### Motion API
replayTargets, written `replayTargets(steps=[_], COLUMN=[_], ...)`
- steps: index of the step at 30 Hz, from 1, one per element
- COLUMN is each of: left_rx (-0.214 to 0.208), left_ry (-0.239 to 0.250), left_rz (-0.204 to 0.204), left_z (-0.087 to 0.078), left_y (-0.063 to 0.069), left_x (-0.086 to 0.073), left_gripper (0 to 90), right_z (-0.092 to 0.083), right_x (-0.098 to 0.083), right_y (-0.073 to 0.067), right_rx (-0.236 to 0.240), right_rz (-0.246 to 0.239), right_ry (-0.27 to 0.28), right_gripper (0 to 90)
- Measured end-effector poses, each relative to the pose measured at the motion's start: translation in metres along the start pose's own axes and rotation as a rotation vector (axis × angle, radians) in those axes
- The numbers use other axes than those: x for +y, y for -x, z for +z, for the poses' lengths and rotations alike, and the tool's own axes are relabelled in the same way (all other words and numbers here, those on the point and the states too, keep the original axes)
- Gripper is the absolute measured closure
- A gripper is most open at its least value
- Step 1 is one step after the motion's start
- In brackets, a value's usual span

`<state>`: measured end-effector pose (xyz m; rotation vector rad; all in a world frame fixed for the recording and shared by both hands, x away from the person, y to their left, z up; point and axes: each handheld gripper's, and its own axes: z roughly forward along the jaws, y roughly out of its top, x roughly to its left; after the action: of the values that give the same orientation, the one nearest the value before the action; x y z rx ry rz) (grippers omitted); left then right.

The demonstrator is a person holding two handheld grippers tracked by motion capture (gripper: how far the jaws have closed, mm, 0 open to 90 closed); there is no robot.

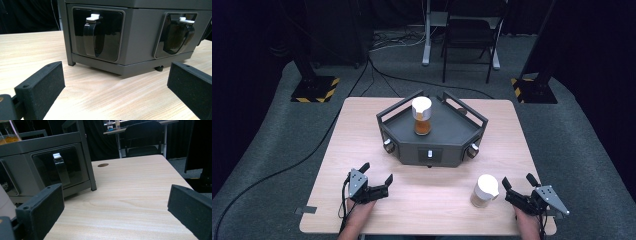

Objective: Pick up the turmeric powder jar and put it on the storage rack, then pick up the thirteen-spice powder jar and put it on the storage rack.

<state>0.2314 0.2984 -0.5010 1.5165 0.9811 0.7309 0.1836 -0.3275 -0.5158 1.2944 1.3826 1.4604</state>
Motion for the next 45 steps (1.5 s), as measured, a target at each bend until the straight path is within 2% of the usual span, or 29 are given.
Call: replayTargets(steps=[9, 16, 20, 25, 32, 39, 45], left_rx=[-0.001, -0.004, -0.011, -0.016, -0.022, -0.019, -0.019], left_ry=[0.002, 0.004, -0.001, 0.001, 0.007, 0.006, 0.005], left_rz=[-0.003, -0.007, -0.013, -0.012, -0.012, -0.021, -0.018], left_z=[0.000, -0.001, 0.000, -0.001, -0.001, -0.001, -0.001], left_y=[0.000, -0.002, -0.003, -0.004, -0.004, -0.005, -0.005], left_x=[0.000, -0.001, 0.000, -0.001, -0.001, -0.002, -0.001], left_gripper=[0.9, 0.9, 0.8, 0.7, 0.6, 0.1, 0.1], right_z=[-0.001, -0.006, -0.013, -0.022, -0.038, -0.050, -0.054], right_x=[0.000, 0.003, 0.008, 0.011, 0.011, 0.011, 0.012], right_y=[0.001, 0.002, 0.002, -0.003, -0.008, -0.012, -0.015], right_rx=[0.005, 0.021, 0.044, 0.055, 0.066, 0.081, 0.093], right_rz=[0.002, -0.019, -0.036, -0.066, -0.068, -0.075, -0.085], right_ry=[0.007, -0.006, -0.015, 0.004, 0.035, 0.040, 0.040], right_gripper=[0.0, 0.0, 0.0, 0.0, 0.0, 0.0, 0.0])
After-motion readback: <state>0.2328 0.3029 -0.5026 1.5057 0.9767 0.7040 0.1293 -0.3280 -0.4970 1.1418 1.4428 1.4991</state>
